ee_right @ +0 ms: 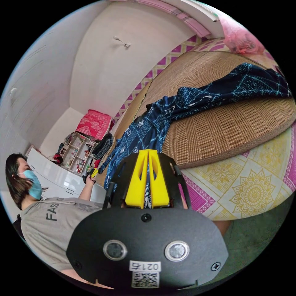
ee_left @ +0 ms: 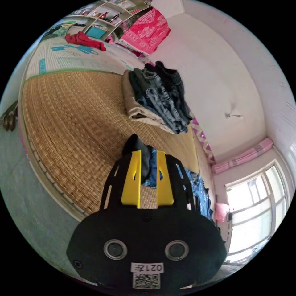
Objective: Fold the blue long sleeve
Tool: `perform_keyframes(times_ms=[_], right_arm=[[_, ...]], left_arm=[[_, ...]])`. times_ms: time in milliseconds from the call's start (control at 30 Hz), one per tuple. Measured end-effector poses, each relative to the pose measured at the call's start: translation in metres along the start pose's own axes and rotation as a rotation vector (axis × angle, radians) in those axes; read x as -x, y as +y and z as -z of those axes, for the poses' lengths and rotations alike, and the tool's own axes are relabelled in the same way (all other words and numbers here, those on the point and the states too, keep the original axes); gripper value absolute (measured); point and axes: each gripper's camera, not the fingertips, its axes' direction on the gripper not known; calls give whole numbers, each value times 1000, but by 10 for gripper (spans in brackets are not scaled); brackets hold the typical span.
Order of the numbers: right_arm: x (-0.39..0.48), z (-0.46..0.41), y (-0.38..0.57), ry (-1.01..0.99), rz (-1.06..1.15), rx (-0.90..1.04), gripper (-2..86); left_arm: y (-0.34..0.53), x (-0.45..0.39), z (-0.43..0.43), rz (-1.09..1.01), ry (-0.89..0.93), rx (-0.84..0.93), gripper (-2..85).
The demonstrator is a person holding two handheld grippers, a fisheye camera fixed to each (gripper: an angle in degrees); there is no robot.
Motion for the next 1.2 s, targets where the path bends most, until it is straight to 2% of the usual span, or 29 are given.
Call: perform_keyframes(times_ms=[33,67,300,467,533,667,733,867,1000,1200], right_arm=[[2,3,6,8,5,-1,-7],[2,6,12,15,10,-2,-6],[-24,38,47,77,-37,-49,-4],[-87,118,41,262,-163,-274,19],[-122,146,39,255,-254,-357,61],[-208,198,47,168,-473,-532,82],[-241,211,49,179,-547,-556,75],[-291,229,60,59,-615,-695,70],[-304,234,54,31,-616,-734,94],[-308,263,38,249,-564,-756,84]], left_arm=[[2,8,-16,32,-41,92,33],[9,12,-16,23,-2,74,5],[48,18,0,72,118,2,-9],[80,-1,19,10,293,-91,-10],[90,-11,24,-4,314,-110,-10],[112,-38,33,-38,318,-115,-10],[121,-47,36,-36,310,-120,-10],[135,-64,37,-30,294,-121,-10],[140,-81,32,-39,271,-105,-10],[140,-104,13,-51,273,-60,-10]])
